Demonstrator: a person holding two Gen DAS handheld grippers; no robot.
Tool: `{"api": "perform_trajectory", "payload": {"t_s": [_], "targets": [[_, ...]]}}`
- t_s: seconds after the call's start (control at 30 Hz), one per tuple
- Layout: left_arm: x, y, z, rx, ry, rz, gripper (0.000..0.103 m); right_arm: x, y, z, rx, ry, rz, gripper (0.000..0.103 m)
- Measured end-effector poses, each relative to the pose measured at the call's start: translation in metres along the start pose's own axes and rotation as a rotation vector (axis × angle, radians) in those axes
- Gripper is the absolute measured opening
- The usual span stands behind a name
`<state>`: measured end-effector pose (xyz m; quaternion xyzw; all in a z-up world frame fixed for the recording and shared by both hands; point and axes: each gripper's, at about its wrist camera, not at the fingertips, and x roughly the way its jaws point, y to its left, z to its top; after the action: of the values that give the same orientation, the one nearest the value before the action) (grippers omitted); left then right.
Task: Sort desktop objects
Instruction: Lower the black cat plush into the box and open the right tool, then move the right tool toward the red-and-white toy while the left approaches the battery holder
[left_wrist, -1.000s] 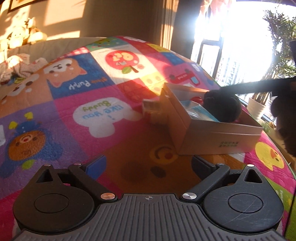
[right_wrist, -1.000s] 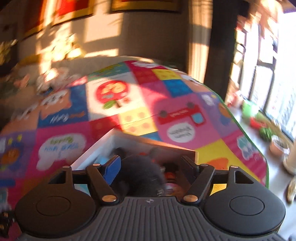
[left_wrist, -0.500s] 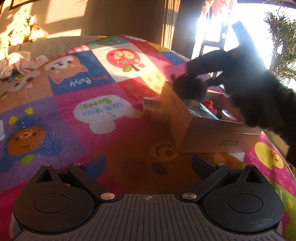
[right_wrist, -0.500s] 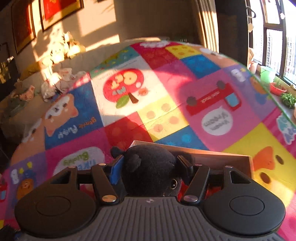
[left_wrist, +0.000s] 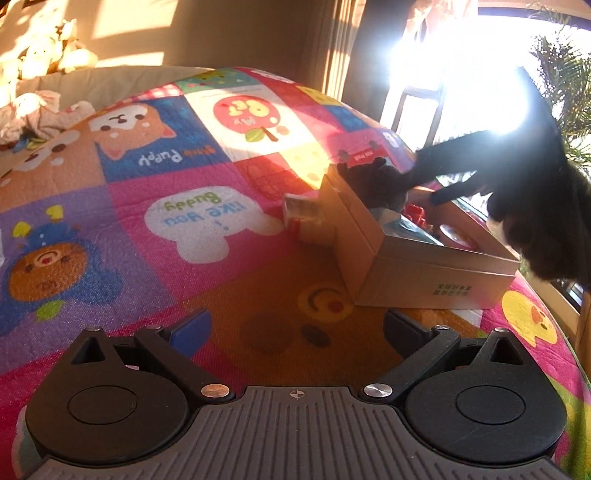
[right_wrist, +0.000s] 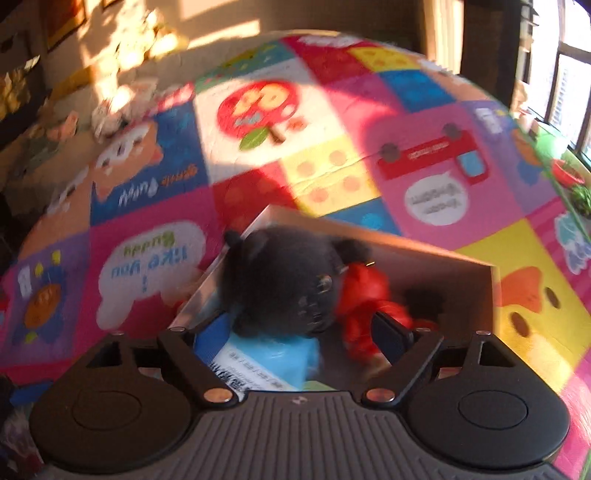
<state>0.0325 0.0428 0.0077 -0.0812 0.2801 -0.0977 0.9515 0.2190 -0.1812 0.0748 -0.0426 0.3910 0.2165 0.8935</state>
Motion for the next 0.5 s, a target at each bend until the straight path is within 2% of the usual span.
{"api": "perform_trajectory", "payload": {"t_s": [0.1, 0.17, 0.2, 0.27, 0.3, 0.37, 0.43, 0.5], "targets": [[-0.001, 0.001, 0.002, 0.006, -0.003, 0.024, 0.102, -0.02, -0.007, 0.015, 0.058, -0.06, -0.02, 0.078], [-0.002, 0.002, 0.003, 0.016, -0.008, 0.067, 0.102, -0.029, 0.001, 0.029, 0.057, -0.094, -0.013, 0.067], [-0.002, 0.004, 0.004, 0.017, -0.009, 0.084, 0.102, -0.031, 0.009, 0.036, 0.051, -0.099, 0.001, 0.053], [-0.002, 0.009, 0.003, 0.002, -0.002, 0.099, 0.102, -0.025, 0.032, 0.051, 0.021, -0.064, 0.024, 0.036], [-0.002, 0.012, 0.003, -0.006, 0.003, 0.096, 0.102, -0.018, 0.046, 0.057, -0.001, -0.034, 0.027, 0.033], [-0.003, 0.014, 0.001, -0.015, 0.009, 0.081, 0.102, 0.003, 0.076, 0.066, -0.062, 0.024, 0.027, 0.027], [-0.007, 0.013, -0.001, 0.001, 0.002, 0.061, 0.102, 0.03, 0.101, 0.075, -0.117, 0.062, -0.023, 0.021], [-0.008, 0.012, -0.003, 0.014, 0.002, 0.048, 0.102, 0.061, 0.116, 0.083, -0.155, 0.088, -0.094, 0.021]]}}
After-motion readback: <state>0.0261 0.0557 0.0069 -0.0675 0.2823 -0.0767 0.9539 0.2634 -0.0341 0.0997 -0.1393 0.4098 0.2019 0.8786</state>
